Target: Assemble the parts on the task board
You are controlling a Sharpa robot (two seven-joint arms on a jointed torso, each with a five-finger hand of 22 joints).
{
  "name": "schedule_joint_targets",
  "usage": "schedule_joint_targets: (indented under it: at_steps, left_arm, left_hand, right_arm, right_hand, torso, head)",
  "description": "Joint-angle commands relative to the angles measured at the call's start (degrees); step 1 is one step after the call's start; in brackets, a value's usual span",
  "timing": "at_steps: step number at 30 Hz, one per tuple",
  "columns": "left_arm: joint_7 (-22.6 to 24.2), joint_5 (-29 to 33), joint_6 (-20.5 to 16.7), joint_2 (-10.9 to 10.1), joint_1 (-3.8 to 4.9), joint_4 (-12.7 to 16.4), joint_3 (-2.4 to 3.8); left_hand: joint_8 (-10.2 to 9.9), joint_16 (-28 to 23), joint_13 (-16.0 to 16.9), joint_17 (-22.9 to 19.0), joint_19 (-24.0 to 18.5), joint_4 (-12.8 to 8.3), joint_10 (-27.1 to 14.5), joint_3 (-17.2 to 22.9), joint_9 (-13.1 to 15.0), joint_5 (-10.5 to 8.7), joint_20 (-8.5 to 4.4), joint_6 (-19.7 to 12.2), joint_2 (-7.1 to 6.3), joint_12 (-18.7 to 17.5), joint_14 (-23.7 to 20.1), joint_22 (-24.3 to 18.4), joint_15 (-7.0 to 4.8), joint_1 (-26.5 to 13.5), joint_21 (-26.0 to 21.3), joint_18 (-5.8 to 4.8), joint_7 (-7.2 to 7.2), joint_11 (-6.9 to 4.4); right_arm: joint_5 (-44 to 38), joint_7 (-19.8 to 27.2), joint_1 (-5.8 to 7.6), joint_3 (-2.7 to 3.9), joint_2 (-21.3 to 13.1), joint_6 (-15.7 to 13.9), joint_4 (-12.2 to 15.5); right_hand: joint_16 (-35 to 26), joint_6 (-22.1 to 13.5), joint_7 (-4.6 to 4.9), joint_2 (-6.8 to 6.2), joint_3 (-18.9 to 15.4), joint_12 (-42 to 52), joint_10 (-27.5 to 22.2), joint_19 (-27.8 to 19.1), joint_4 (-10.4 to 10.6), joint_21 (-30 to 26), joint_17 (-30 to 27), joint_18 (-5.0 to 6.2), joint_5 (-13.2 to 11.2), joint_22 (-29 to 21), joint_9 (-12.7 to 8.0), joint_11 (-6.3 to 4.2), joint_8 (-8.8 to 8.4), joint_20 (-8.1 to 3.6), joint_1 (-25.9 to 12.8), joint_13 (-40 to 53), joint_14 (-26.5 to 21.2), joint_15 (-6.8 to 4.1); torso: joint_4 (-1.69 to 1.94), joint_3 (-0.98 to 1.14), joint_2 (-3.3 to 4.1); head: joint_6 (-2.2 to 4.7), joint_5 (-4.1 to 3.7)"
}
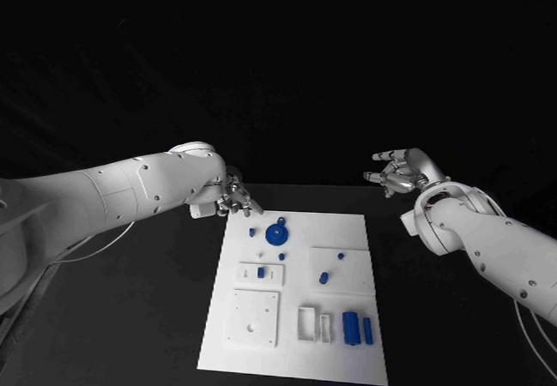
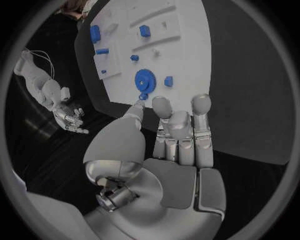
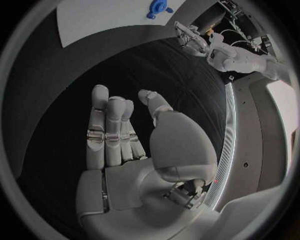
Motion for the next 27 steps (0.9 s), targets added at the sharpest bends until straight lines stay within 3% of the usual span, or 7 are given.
schedule_joint_targets:
  at_steps: [1, 4, 11, 27]
  left_arm:
    - [2.2, -0.1, 3.8, 1.1, -0.17, -1.8, -0.08]
    - [2.4, -0.1, 4.3, 2.4, -0.78, -4.0, -0.15]
    - [2.7, 0.3, 4.7, 4.0, -1.93, -7.0, -0.21]
    - [2.9, 0.9, 4.6, 5.0, -3.02, -10.0, -0.22]
  left_hand:
    - [0.1, -0.3, 0.1, -0.1, -0.6, -0.4, 0.4, 0.0, -0.1, 0.5, 0.02, -0.4, 0.75, 0.0, -0.5, 1.8, 0.13, 0.0, -0.4, 0.7, -0.12, 0.43]
    - [0.1, -0.6, 0.1, -0.4, -1.0, -0.4, 0.0, -0.1, -0.2, 0.38, 0.05, -0.8, 0.14, 0.1, -0.9, 1.6, 0.17, -0.4, -1.4, 0.72, -0.04, 0.5]
    - [0.2, -0.6, 0.2, -0.5, -0.9, 0.2, -0.3, 0.2, -0.2, 0.16, 0.04, -1.0, 0.05, 0.2, -1.1, 1.6, 0.17, -0.7, -1.5, 0.71, 0.01, 0.51]
    - [0.2, -0.6, 0.2, -0.6, -1.1, 0.6, -0.5, 0.3, 0.1, -0.14, 0.07, -1.3, 0.09, 0.4, -1.3, 1.6, 0.2, -0.9, -2.0, 0.75, 0.06, 0.55]
  right_arm:
    - [0.2, 0.2, -0.01, 0.03, 0.1, 0.4, 0.0]
    - [0.4, 0.2, 0.0, 0.04, 0.1, 0.4, 0.1]
    - [0.5, 0.2, 0.0, 0.04, 0.2, 0.4, 0.2]
    - [0.5, 0.2, 0.0, 0.04, 0.2, 0.5, 0.3]
  right_hand:
    - [0.1, -0.5, 0.15, 0.17, 0.1, 0.0, -0.3, -0.1, 0.3, 0.0, 0.0, 0.51, 0.4, 1.0, 0.0, 0.06, -0.08, -0.19, -0.7, 0.0, -0.4, -0.18]
    - [0.1, -0.7, 0.15, 0.16, 0.1, 0.0, -0.3, -0.1, 0.4, 0.0, 0.0, 0.51, 0.4, 1.0, 0.0, 0.07, -0.1, -0.18, -0.8, 0.0, -0.4, -0.17]
    - [0.1, -0.9, 0.16, 0.15, 0.0, 0.0, -0.3, -0.1, 0.6, 0.0, 0.0, 0.52, 0.3, 1.0, 0.0, 0.08, -0.08, -0.17, -0.7, 0.0, -0.4, -0.16]
    - [0.1, -1.0, 0.17, 0.01, 0.0, 0.1, -0.3, -0.1, 1.1, 0.0, 0.0, 0.53, 0.4, 1.0, 0.0, 0.08, -0.09, -0.17, -0.4, 0.0, -0.4, -0.16]
  torso:
    - [-0.3, -0.03, 0.25]
    - [-0.22, -0.07, 0.29]
    - [-0.34, -0.09, 0.27]
    - [-0.31, -0.09, 0.26]
  head:
    - [0.11, 0.21]
    - [0.11, 0.19]
    - [-0.06, 0.26]
    - [-0.18, 0.08]
